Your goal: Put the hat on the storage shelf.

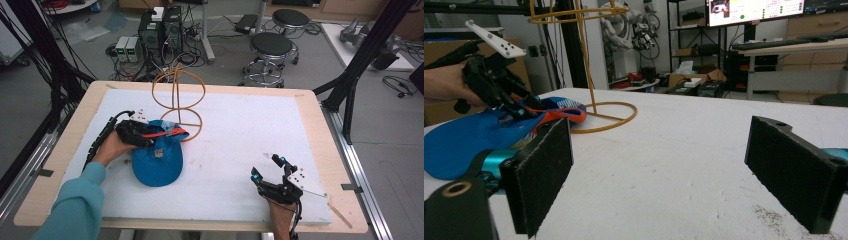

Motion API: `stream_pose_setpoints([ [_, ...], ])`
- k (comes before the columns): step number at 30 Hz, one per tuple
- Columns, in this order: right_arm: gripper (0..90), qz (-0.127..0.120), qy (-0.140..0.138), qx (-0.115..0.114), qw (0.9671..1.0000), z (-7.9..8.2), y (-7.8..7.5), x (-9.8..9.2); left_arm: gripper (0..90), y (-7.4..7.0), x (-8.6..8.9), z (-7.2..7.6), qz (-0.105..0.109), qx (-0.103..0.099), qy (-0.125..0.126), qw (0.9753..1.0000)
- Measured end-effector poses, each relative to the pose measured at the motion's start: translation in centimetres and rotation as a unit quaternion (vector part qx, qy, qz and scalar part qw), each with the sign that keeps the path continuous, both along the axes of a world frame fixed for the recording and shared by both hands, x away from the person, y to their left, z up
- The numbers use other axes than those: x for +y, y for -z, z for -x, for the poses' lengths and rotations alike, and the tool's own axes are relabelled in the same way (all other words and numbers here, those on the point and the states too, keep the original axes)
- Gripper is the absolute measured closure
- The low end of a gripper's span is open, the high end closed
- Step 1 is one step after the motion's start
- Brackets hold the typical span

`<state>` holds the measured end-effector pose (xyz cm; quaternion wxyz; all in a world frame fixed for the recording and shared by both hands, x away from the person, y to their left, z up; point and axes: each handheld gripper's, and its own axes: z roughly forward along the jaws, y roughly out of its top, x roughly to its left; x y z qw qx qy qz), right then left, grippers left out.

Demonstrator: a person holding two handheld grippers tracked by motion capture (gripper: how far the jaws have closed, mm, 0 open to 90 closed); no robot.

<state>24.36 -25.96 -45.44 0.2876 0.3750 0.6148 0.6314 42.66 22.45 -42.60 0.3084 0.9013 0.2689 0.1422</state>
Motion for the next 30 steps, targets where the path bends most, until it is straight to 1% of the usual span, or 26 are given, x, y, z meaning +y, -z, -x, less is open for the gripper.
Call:
stream_pose_setpoints([
  [1,10.9,0.0,0.001,0.0,1.0,0.0,0.0,0.0,56.5,0.1,0.0,0.0,0.002,0.0,-0.001,1.0],
  [3,10.8,0.001,0.0,0.0,1.0,0.0,0.0,0.0,58.5,0.2,0.0,0.1,-0.001,0.004,-0.002,1.0],
  [4,10.9,0.001,0.001,0.0,1.0,0.0,0.0,0.0,59.2,0.2,-0.1,0.1,-0.004,0.002,-0.002,1.0],
  [6,10.8,-0.004,0.002,0.0,1.0,0.0,0.0,-0.1,61.1,0.3,-0.3,0.2,-0.002,0.001,-0.006,1.0],
  [7,10.8,-0.007,0.002,0.001,1.0,0.0,0.0,-0.1,63.9,0.2,-0.2,0.2,-0.007,0.001,-0.002,1.0],
  [8,10.8,-0.009,0.003,-0.001,1.0,0.0,0.0,-0.2,67.7,0.2,-0.2,0.3,-0.001,0.0,-0.005,1.0],
  [10,10.8,-0.013,0.003,-0.001,0.9999,0.0,0.0,-0.2,76.7,0.2,-0.3,0.4,-0.001,-0.006,-0.008,0.9999],
  [11,10.8,-0.014,0.003,0.0,0.9999,0.0,0.0,-0.2,79.1,0.2,-0.3,0.5,0.0,-0.005,-0.01,0.9999],
  [12,10.9,-0.014,0.002,-0.001,0.9999,0.0,0.0,-0.2,81.2,0.2,-0.3,0.6,0.003,-0.004,-0.016,0.9999],
  [13,10.9,-0.014,0.002,-0.001,0.9999,0.0,0.0,-0.2,81.2,0.2,-0.2,0.6,0.005,-0.002,-0.02,0.9998],
  [14,10.8,-0.014,0.003,-0.001,0.9999,0.0,0.0,-0.2,84.6,0.2,-0.1,0.6,0.011,0.001,-0.027,0.9996],
  [15,10.8,-0.014,0.003,-0.001,0.9999,0.0,0.0,-0.2,84.6,0.2,0.0,0.6,0.015,0.003,-0.031,0.9994],
  [16,10.8,-0.012,0.003,-0.001,0.9999,0.0,0.0,-0.2,87.3,0.1,0.1,0.7,0.015,0.006,-0.034,0.9993],
  [19,10.8,-0.013,0.003,-0.001,0.9999,0.0,0.0,-0.2,87.6,-0.1,0.5,0.7,0.03,0.013,-0.046,0.9984],
  [21,10.8,-0.014,0.003,0.0,0.9999,0.0,0.0,-0.2,87.8,-0.3,0.7,0.8,0.041,0.012,-0.057,0.9975],
  [25,10.8,-0.013,0.003,0.0,0.9999,0.0,0.0,-0.2,87.8,-0.4,1.0,1.0,0.065,0.019,-0.071,0.9952],
  [28,10.9,-0.011,0.003,-0.001,0.9999,0.0,0.0,-0.2,87.9,-0.5,1.3,1.2,0.079,0.023,-0.076,0.9937],
  [30,10.8,-0.011,0.002,-0.002,0.9999,0.0,0.0,-0.2,88.0,-0.7,1.6,1.2,0.085,0.029,-0.078,0.9929],
])
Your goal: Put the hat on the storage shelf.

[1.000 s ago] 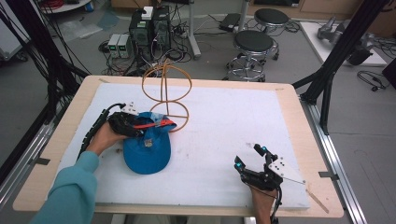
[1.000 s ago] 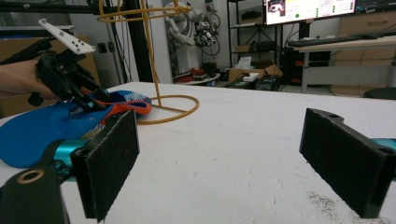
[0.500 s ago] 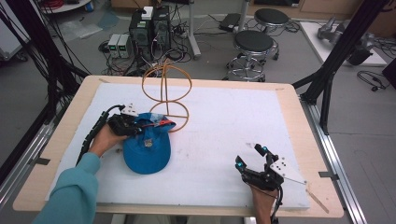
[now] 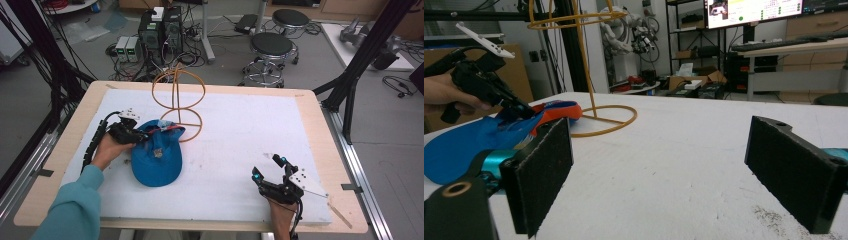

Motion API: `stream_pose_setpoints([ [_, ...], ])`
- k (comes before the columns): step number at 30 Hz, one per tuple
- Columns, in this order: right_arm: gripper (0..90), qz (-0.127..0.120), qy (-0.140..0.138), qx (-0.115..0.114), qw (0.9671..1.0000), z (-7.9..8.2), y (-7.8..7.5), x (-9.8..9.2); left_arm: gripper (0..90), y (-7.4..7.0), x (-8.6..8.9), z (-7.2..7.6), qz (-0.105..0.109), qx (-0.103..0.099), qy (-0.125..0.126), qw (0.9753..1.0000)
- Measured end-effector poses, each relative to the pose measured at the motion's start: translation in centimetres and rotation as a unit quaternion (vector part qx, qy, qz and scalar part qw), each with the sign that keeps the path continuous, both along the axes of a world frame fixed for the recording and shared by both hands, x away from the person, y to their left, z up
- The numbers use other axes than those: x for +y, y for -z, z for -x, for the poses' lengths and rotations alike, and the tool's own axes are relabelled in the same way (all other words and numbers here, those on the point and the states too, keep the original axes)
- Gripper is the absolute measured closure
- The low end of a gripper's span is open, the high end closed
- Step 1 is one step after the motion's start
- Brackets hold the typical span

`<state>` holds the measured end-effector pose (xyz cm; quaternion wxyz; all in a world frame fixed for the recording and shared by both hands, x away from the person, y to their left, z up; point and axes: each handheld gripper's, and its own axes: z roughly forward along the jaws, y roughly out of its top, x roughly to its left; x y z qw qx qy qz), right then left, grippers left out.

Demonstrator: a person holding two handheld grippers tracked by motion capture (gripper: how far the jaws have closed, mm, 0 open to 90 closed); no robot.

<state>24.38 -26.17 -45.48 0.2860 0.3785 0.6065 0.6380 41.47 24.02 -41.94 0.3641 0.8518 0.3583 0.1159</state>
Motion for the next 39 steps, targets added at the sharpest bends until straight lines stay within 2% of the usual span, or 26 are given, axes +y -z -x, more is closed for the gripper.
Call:
stream_pose_setpoints([
  [2,10.8,0.0,0.0,0.001,1.0,0.0,0.0,0.0,87.9,-0.4,0.2,0.2,0.007,-0.004,-0.001,1.0],
  [5,10.8,0.001,0.0,0.0,1.0,0.0,0.0,0.0,88.0,-1.3,0.5,0.6,0.035,-0.015,-0.007,0.9992],
  [7,10.9,0.0,0.001,0.001,1.0,0.0,0.0,0.0,88.1,-2.0,0.6,1.0,0.041,-0.027,-0.011,0.9987],
  [9,10.8,0.001,0.0,0.0,1.0,0.0,0.0,0.0,88.1,-2.5,0.9,1.3,0.05,-0.028,-0.012,0.9983],
  [14,10.8,0.002,0.0,-0.003,1.0,0.0,0.0,0.0,88.3,-3.6,1.5,2.1,0.058,-0.033,-0.008,0.9978],
  [16,10.8,0.002,0.0,-0.003,1.0,0.0,0.0,0.0,88.3,-3.9,1.7,2.3,0.068,-0.027,-0.008,0.9973],
  [19,10.8,0.002,0.0,-0.003,1.0,0.0,0.0,0.0,88.3,-4.2,2.0,2.7,0.072,-0.024,-0.006,0.9971],
  [23,10.9,0.002,0.0,-0.003,1.0,0.0,0.0,0.0,88.3,-4.9,2.4,3.1,0.095,-0.02,-0.008,0.9952],
  [24,10.8,0.003,0.001,-0.003,1.0,0.0,0.0,0.0,88.3,-5.1,2.5,3.2,0.094,-0.02,-0.006,0.9953],
  [26,10.8,0.003,0.001,-0.003,1.0,0.0,0.0,0.0,88.3,-5.5,2.8,3.4,0.095,-0.023,-0.01,0.9951],
  [29,10.8,0.003,0.001,-0.004,1.0,0.0,0.0,0.0,88.4,-6.4,3.3,3.6,0.109,-0.032,-0.013,0.9934],
  [34,10.8,0.003,0.001,-0.004,1.0,0.0,0.0,0.0,88.3,-8.1,4.5,3.8,0.114,-0.046,-0.022,0.9922],
  [39,10.9,0.004,0.001,-0.005,1.0,0.0,0.0,0.0,88.4,-9.5,5.4,4.0,0.127,-0.06,-0.033,0.9896],
])
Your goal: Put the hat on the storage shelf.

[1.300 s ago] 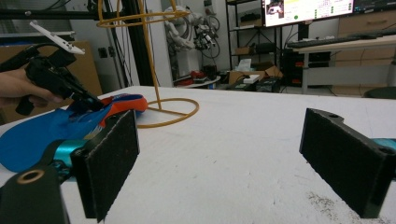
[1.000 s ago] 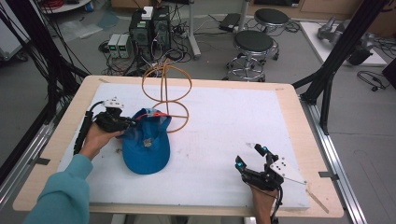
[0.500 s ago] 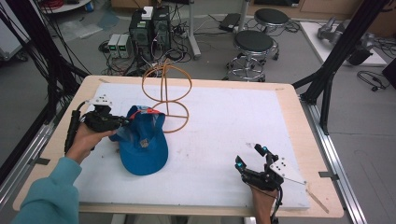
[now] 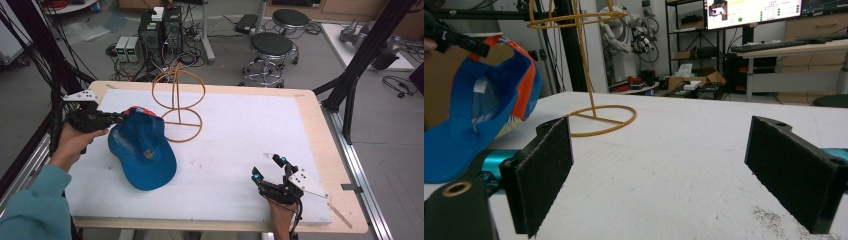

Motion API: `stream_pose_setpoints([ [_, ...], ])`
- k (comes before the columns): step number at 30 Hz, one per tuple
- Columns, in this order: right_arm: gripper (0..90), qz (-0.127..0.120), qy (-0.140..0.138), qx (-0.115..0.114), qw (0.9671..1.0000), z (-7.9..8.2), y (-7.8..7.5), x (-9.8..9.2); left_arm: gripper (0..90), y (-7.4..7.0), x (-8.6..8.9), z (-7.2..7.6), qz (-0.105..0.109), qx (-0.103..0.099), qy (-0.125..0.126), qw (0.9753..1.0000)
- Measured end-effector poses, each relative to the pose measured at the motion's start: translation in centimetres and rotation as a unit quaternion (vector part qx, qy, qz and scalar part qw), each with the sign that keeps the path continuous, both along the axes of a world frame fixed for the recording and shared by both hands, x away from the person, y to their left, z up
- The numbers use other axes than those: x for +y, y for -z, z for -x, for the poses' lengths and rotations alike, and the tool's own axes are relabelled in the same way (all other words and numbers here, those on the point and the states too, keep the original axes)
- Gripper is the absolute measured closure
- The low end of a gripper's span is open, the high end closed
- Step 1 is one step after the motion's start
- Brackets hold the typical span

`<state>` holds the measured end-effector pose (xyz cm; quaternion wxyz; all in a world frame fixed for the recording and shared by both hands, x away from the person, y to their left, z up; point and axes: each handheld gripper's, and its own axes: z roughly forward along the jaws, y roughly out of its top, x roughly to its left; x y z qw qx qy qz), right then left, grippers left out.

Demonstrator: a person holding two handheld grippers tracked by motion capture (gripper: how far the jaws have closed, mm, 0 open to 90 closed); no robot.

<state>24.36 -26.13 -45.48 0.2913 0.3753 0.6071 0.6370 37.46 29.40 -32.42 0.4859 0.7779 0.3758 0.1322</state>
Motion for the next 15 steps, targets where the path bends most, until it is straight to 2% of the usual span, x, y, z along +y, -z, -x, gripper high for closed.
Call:
stream_pose_setpoints([
  [7,10.9,0.0,0.0,0.0,1.0,0.0,0.0,0.0,88.4,-2.6,0.3,0.0,0.014,-0.021,-0.001,0.9997],
  [11,10.8,-0.001,0.002,0.001,1.0,0.0,0.0,0.0,88.5,-3.6,0.0,-0.1,0.005,-0.018,0.007,0.9998],
  [14,10.8,0.001,0.002,0.001,1.0,0.0,0.0,0.0,88.5,-4.1,-0.3,-0.2,0.014,-0.023,0.005,0.9996],
  [15,10.9,0.001,0.002,0.001,1.0,0.0,0.0,0.0,88.5,-4.2,-0.4,-0.2,0.025,-0.028,0.005,0.9993],
])
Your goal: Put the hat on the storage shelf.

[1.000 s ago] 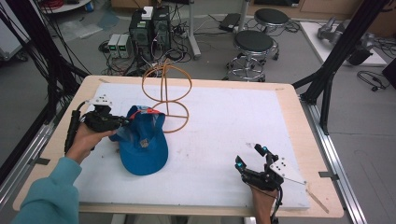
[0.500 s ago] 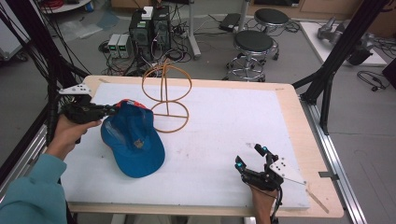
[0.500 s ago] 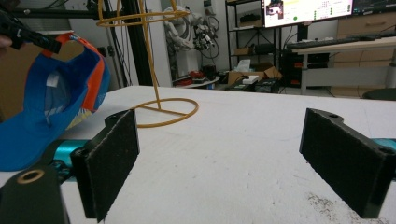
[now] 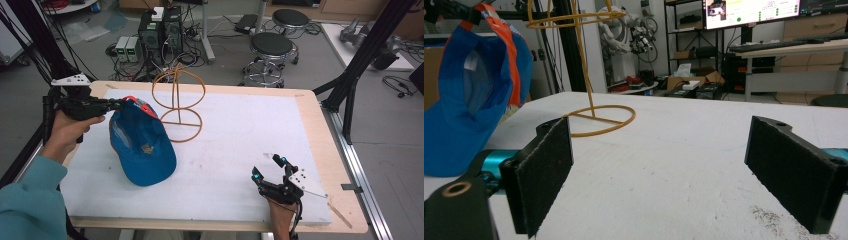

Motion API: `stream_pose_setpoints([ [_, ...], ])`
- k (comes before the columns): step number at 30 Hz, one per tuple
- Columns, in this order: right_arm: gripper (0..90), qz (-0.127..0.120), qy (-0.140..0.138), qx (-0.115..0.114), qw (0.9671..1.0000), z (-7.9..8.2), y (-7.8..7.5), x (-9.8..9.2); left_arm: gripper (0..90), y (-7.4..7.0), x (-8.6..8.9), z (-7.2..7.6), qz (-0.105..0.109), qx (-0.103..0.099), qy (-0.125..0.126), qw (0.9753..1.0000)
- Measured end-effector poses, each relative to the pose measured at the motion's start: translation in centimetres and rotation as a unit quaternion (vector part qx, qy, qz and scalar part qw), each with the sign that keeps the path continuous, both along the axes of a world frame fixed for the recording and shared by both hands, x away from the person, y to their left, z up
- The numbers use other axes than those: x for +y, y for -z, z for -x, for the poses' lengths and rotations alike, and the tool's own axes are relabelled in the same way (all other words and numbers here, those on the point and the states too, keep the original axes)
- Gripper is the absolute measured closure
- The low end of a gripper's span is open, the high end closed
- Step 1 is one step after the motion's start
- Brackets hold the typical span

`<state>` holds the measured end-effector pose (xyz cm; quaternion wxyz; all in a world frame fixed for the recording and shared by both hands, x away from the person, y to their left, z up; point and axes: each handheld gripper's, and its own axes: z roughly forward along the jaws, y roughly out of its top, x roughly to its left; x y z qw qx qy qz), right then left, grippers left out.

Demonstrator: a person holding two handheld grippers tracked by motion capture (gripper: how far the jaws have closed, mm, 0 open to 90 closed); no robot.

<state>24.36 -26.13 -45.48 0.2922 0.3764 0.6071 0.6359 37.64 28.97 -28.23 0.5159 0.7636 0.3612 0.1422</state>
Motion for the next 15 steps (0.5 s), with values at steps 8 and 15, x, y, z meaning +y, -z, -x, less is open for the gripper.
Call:
stream_pose_setpoints([
  [8,10.8,-0.002,0.0,0.001,1.0,0.0,0.0,0.0,88.5,-0.5,0.1,0.2,0.026,-0.03,-0.009,0.9992],
  [15,10.8,-0.002,0.001,0.002,1.0,0.0,0.0,0.0,88.6,-1.4,0.6,0.4,0.015,-0.045,-0.023,0.9986],
])
